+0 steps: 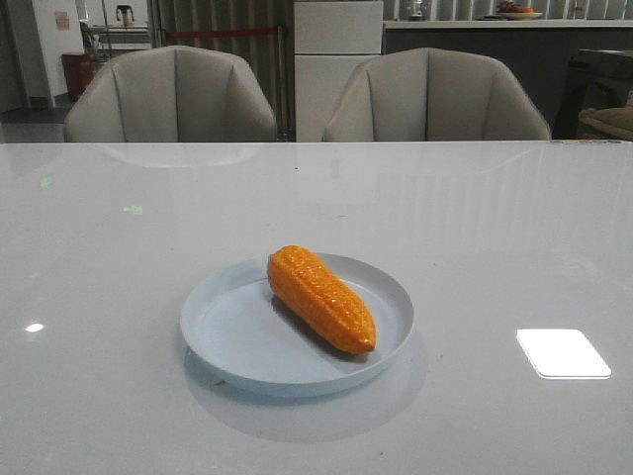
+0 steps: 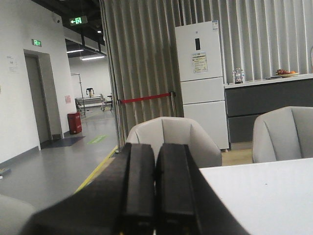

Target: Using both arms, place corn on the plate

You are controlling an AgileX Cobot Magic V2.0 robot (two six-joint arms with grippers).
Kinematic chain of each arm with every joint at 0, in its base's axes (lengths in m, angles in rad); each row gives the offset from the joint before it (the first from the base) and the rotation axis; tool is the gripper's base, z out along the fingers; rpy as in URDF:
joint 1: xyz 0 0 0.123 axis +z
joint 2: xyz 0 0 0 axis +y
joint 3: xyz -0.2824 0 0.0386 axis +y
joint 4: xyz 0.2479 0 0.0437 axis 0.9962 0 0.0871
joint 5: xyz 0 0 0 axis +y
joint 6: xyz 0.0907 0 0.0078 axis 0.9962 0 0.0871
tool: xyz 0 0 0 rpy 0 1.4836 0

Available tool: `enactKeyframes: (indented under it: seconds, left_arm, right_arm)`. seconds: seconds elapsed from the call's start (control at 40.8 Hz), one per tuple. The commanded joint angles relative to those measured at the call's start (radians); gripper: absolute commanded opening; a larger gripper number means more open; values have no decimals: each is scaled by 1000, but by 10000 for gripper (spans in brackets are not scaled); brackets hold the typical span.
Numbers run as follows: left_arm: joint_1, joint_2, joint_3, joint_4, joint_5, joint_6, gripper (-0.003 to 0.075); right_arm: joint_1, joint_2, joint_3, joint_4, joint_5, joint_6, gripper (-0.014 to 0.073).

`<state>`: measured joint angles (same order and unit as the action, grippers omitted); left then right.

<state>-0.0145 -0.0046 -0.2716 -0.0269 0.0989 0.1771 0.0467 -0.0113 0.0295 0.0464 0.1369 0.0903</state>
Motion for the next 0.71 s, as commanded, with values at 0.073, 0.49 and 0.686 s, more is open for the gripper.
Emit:
enactKeyframes:
  seconds: [0.073,0.49,0.686]
  left_arm:
    - [-6,-13,32,1,-76,-27,97]
    - [-6,-19,276,1,-99,-27,97]
    - [-6,-19,315,-5,-78,-27,97]
  right_arm:
    - [-8,-16,-23,3,-79,-5,69]
    - [-8,-16,-23,3,-79,-5,69]
    - [-8,-16,-23,3,-79,-5,69]
